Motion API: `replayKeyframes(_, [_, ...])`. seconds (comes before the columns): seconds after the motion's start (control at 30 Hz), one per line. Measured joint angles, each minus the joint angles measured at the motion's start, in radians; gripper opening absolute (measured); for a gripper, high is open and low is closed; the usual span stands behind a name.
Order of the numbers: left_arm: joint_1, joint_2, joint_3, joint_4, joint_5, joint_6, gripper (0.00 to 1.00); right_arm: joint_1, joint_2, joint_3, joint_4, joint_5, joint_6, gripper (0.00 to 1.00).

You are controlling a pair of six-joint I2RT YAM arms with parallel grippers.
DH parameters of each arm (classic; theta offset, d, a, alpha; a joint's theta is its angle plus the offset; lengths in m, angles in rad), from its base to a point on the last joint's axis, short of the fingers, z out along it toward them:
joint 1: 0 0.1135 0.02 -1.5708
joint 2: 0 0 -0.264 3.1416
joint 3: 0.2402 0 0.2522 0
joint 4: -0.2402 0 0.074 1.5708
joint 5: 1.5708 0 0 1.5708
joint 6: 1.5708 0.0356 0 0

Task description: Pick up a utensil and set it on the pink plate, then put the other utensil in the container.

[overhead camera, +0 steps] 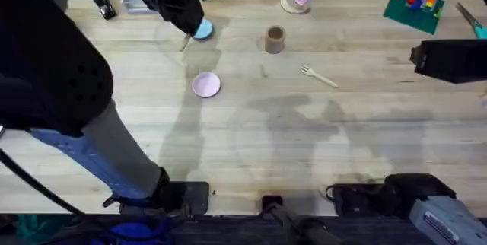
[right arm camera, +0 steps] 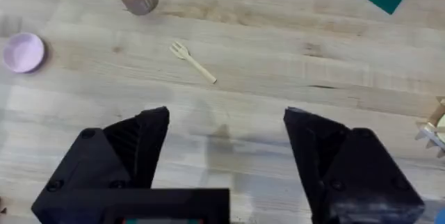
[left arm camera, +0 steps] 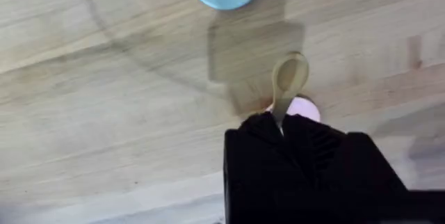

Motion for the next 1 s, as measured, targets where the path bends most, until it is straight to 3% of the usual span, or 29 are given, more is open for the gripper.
replayKeyframes(0.4, [-0.074,-0.053,0.000,-0.066,0.003,-0.060,0.040,0.000,0.000,0.000,0.000,0.000,0.000,0.996])
replayKeyframes(0.67, [-0.087,-0.131,-0.007,-0.093,0.003,-0.078,0.041,0.000,0.000,0.000,0.000,0.000,0.000,0.996])
replayKeyframes(1.0, [-0.102,-0.294,-0.250,-0.004,0.003,-0.111,0.041,0.000,0.000,0.000,0.000,0.000,0.000,0.996])
